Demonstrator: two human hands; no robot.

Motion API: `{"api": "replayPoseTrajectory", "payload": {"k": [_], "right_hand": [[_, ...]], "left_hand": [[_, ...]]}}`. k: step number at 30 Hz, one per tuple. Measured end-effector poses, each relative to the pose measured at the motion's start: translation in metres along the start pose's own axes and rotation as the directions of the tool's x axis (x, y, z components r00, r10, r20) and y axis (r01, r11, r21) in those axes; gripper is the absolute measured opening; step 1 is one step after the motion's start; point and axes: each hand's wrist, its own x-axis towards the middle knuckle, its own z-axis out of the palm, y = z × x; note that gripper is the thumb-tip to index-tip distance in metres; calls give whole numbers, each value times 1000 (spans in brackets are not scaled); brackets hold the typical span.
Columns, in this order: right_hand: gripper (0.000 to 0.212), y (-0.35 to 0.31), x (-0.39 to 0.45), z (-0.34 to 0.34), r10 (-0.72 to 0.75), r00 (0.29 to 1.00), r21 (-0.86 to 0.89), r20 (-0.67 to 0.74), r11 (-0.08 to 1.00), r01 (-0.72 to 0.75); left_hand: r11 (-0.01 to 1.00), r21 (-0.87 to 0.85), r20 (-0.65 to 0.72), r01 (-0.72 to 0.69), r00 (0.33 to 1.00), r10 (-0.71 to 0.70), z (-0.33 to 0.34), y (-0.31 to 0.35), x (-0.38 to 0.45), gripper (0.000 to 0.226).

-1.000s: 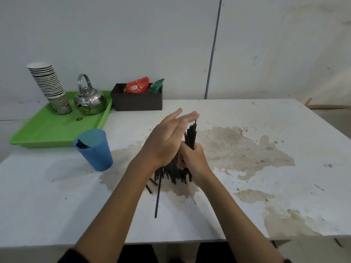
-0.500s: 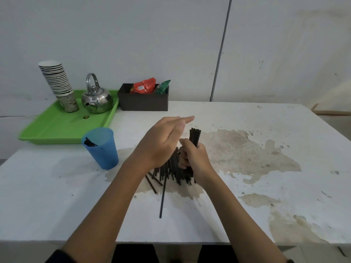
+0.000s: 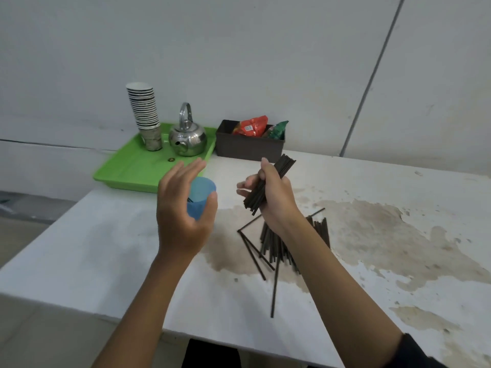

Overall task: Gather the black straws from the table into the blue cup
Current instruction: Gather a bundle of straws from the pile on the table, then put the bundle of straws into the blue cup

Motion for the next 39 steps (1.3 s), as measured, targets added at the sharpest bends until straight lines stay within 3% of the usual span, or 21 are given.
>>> {"api": "replayPoseTrajectory", "payload": {"k": [2,4,6,8,10,13,18,21,27,34,39], "right_hand": [[41,-1,9,14,-9,1000,-34,16,999,10],[42,-1,18,27,-36,999,-88,10,995,37],[46,1,27,40,-50,999,-168,7,984,50],[52,4,35,53,-25,1000,-272,-4,962,23],[54,7,41,65,-15,1000,-312,-7,950,12],[58,14,44,76,-57,998,-343,22,937,61],[60,34,40,79,-42,989,-609,143,784,122],[47,49,40,76,-17,979,-689,205,708,157],[30,55,40,65,37,991,-665,131,744,60],[94,51,35,51,81,985,-672,154,739,44],[123,45,30,43,149,978,-715,149,699,2]], "left_hand": [[999,25,-96,37,995,-34,-4,-15,-11,56],[982,-9,-112,191,975,-190,-3,-25,-23,69],[908,-76,-36,412,909,-416,1,-32,-33,85],[779,-155,86,608,794,-602,5,-37,-36,102],[703,-187,187,686,728,-660,7,-45,-35,112],[759,-111,261,642,755,-601,11,-52,-34,99],[811,-55,289,582,787,-545,18,-54,-34,89],[826,-55,259,561,807,-531,20,-53,-32,86],[830,-49,230,555,815,-532,20,-56,-35,85],[835,20,224,550,811,-540,21,-58,-39,78],[846,21,212,532,825,-524,19,-54,-37,75]]}}
